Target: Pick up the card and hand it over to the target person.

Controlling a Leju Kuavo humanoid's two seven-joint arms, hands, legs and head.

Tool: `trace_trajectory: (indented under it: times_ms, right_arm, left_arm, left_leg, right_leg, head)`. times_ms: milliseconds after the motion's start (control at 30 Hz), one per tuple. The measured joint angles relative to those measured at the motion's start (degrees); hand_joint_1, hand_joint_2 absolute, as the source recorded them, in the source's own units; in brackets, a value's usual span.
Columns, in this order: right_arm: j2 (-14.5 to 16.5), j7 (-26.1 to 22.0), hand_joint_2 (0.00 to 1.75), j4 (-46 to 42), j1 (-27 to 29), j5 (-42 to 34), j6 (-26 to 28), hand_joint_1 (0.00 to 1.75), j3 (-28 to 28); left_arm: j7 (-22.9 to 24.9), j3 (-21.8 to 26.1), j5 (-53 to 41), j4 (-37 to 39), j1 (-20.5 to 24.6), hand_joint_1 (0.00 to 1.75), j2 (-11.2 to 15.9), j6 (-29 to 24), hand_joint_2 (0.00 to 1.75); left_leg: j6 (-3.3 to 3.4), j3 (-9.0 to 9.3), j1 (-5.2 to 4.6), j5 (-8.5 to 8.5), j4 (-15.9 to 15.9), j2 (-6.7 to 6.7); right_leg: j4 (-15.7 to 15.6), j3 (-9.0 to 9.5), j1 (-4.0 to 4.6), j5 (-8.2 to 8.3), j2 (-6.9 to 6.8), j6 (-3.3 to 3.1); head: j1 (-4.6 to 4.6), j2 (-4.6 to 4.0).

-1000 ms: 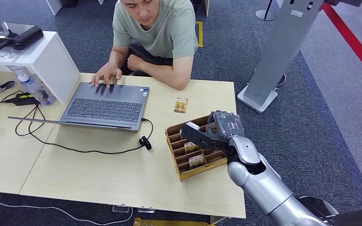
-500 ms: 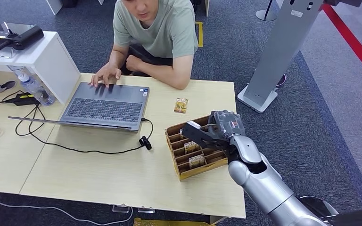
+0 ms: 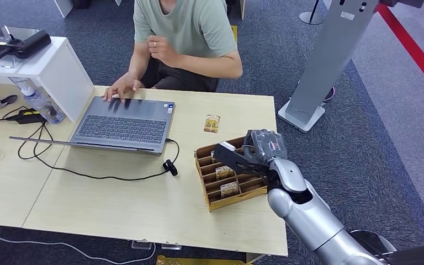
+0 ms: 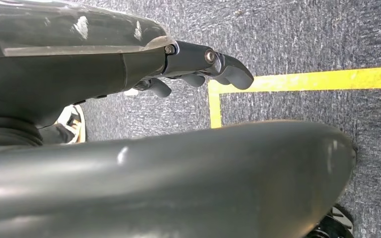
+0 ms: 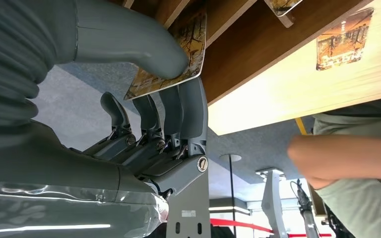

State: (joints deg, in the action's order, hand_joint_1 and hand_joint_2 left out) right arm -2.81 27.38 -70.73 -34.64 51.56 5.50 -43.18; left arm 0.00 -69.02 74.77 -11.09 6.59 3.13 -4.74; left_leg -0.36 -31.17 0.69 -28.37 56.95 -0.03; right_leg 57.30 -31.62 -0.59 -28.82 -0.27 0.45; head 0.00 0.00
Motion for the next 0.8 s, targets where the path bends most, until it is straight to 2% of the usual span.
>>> trace_trajectory:
  times_ms: [200,367,500,800]
  right_arm:
    - [-1.14,-0.97,1.75,-13.47,-2.15,0.47,0.72,1.41,-0.80]
    - [-0.44,-2.03,1.75,-16.36,-6.14,0.30,1.29,1.41,-1.40]
    - [1.38,-2.86,1.75,-11.46,-9.06,-1.22,1.64,1.41,-1.88]
    - [7.86,-9.82,1.75,10.38,-13.19,-4.28,7.65,1.41,-5.54]
  left_arm:
    - [-0.01,0.24,0.43,0.05,0.00,0.00,-0.11,0.00,0.00]
    - [-0.15,0.15,0.48,0.08,0.00,0.00,-0.15,-0.09,0.00]
    - [-0.43,-0.35,0.07,0.08,0.08,0.00,-0.11,-0.05,0.00]
    - [-0.67,-1.10,0.32,0.14,0.18,0.00,-0.03,0.01,0.00]
  left_leg:
    - [0.00,-0.12,-0.02,-0.04,0.11,0.05]
    - [0.01,-0.17,-0.03,-0.03,0.15,0.10]
    - [0.00,-0.09,-0.02,-0.01,0.08,0.11]
    - [-0.03,0.14,-0.01,0.02,-0.12,0.26]
  right_leg:
    - [0.13,-0.16,-0.02,-0.04,0.06,0.00]
    - [0.17,-0.22,-0.03,-0.02,0.10,0.00]
    - [0.10,-0.12,-0.02,0.01,0.11,0.00]
    - [-0.04,0.07,-0.01,0.07,0.27,-0.03]
  head:
    - [0.00,0.00]
    - [0.00,0.00]
    - [0.00,0.00]
    - [0.00,0.00]
